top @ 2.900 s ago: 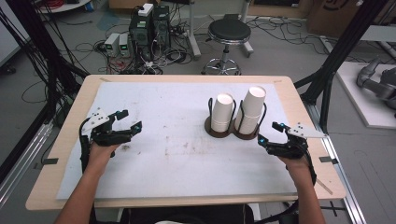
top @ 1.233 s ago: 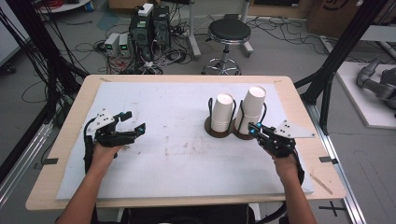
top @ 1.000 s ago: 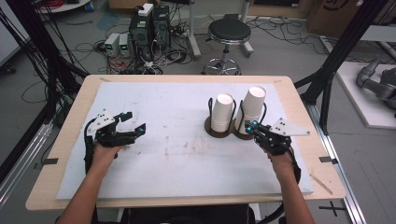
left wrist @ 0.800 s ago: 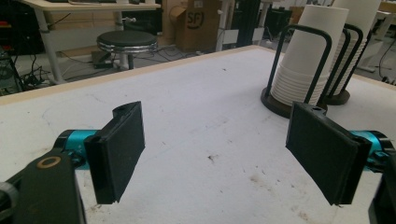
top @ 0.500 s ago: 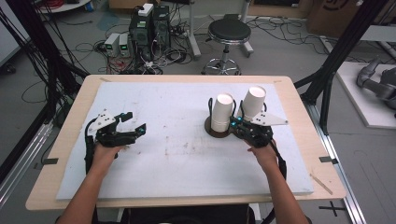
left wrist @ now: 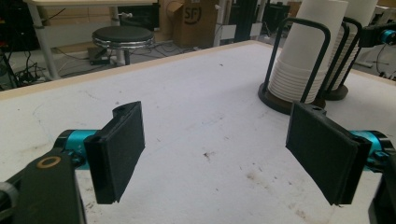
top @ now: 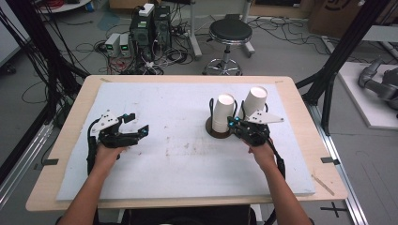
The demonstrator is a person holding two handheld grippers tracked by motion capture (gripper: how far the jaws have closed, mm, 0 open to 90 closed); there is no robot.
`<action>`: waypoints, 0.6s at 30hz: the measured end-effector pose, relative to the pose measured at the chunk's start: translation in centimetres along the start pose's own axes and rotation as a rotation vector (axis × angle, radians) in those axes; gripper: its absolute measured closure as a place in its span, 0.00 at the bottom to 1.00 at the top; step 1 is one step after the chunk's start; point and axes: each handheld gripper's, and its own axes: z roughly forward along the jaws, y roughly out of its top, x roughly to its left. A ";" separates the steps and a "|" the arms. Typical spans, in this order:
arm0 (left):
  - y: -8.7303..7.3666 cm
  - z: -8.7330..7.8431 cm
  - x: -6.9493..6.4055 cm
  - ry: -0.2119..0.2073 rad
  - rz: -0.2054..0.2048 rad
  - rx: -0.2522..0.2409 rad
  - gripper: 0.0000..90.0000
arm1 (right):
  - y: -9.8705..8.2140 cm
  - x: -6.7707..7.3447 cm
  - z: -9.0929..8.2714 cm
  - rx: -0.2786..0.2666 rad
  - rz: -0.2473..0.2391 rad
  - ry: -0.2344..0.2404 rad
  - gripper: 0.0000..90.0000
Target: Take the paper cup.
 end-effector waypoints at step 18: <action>-0.1 0.2 -0.1 -0.003 0.004 0.014 0.22 | -2.1 0.1 2.3 0.097 0.036 0.006 1.00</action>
